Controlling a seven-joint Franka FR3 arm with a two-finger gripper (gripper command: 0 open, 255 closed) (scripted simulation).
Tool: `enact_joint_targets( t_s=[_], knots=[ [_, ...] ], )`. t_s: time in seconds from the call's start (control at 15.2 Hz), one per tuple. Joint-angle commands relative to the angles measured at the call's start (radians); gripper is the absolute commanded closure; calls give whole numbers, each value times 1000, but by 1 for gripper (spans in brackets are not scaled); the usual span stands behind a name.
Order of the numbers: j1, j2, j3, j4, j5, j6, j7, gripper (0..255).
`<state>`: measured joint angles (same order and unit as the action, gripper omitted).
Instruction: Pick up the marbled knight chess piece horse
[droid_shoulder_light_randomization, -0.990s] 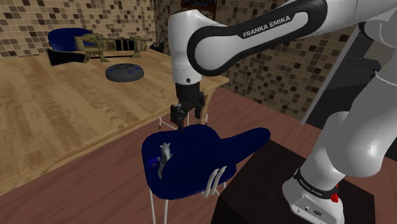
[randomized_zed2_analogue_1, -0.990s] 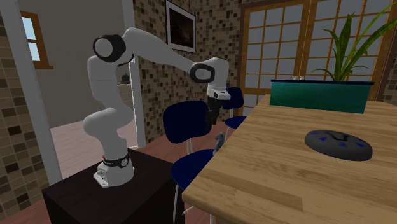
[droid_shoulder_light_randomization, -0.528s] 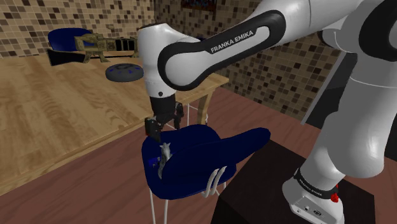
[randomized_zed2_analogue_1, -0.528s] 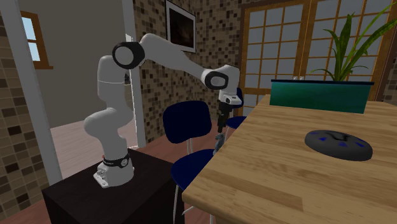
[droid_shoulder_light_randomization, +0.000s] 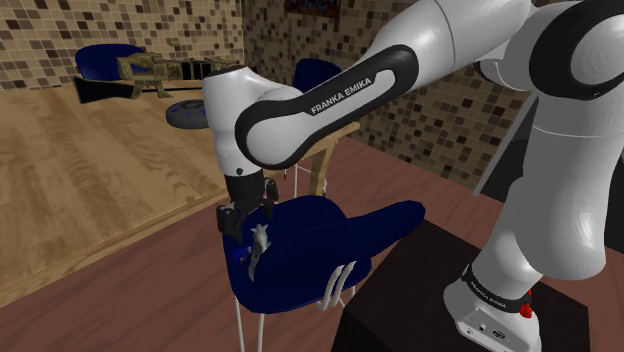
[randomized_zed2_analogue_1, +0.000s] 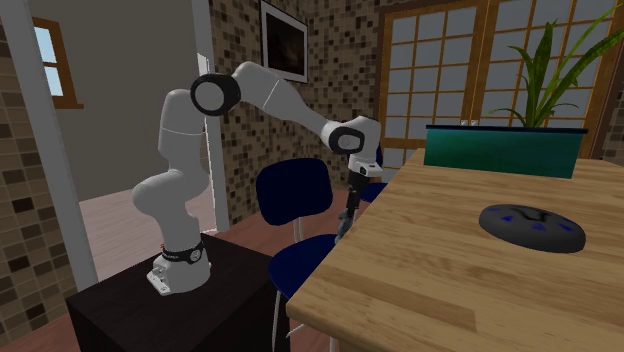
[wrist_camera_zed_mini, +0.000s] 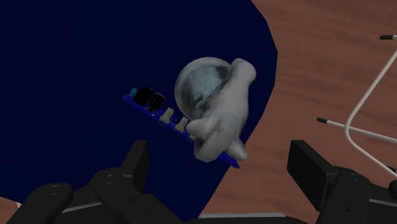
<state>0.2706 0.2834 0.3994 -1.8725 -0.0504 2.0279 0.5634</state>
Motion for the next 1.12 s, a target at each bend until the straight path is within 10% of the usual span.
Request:
enact_joint_targets(
  t_s=[0.0, 0.07, 0.13, 1.06],
  knots=[
    [0, 9, -2, -10, -4, 19, 0, 0],
    [0, 9, -2, -10, -4, 19, 0, 0],
    [0, 11, -2, -5, -5, 16, 0, 255],
    [-3, -20, 2, 22, 8, -40, -5, 255]
  ],
)
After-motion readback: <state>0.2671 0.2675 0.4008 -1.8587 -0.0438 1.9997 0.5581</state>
